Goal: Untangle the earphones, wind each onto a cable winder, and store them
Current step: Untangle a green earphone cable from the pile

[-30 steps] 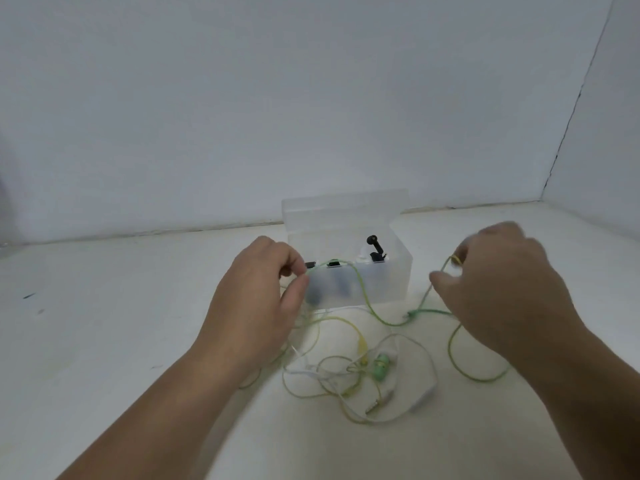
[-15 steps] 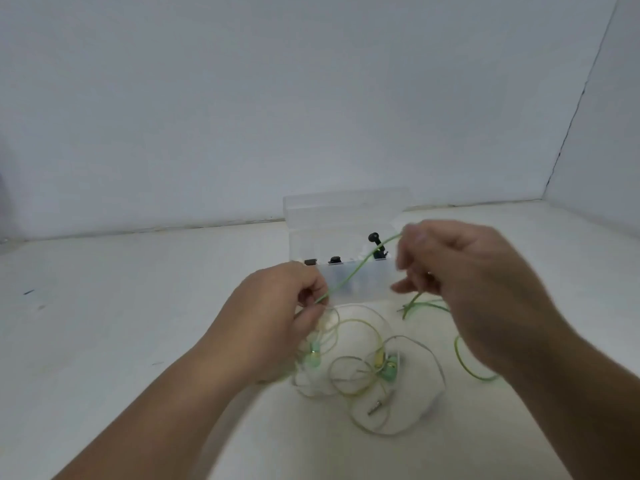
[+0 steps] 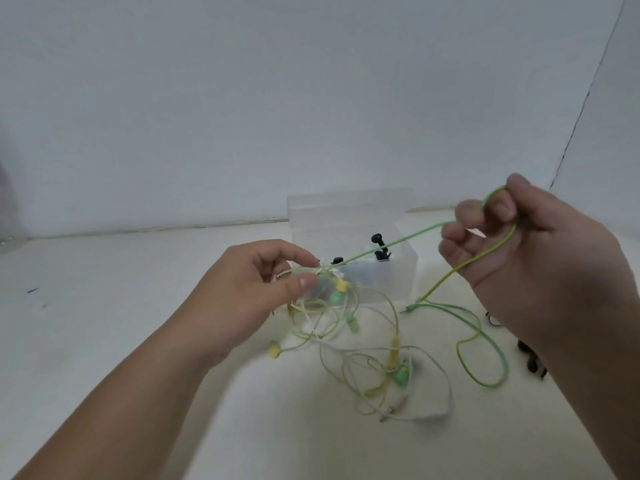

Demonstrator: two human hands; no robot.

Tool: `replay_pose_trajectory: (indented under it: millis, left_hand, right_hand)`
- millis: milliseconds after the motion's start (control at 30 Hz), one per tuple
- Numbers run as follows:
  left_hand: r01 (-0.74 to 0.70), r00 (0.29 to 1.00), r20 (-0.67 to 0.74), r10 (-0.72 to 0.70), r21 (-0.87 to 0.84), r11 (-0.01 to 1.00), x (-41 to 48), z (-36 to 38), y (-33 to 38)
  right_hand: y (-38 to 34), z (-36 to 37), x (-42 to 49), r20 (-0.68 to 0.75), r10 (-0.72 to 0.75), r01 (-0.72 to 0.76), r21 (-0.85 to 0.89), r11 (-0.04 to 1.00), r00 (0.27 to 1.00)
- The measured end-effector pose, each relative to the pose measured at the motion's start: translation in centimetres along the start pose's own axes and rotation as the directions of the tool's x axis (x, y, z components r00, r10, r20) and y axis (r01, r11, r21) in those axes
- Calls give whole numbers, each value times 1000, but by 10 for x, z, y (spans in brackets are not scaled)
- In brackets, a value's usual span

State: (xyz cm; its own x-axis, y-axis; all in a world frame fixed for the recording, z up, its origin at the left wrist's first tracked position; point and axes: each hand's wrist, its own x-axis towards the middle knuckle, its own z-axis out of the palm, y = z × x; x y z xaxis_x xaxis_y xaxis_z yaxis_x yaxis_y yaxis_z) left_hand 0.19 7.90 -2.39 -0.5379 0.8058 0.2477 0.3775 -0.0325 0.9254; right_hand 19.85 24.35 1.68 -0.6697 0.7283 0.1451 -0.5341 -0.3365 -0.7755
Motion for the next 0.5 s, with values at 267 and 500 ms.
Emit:
replay_pose_trajectory:
  millis: [267, 500]
  left_hand:
    - [166, 866, -418, -276, -281, 945, 10, -6, -7]
    - [90, 669, -632, -391, -454, 887, 13, -16, -5]
  right_hand:
    - [8, -14, 6, -135, -240, 48, -776, 629, 961]
    - [13, -11, -6, -32, 315, 33, -980, -197, 948]
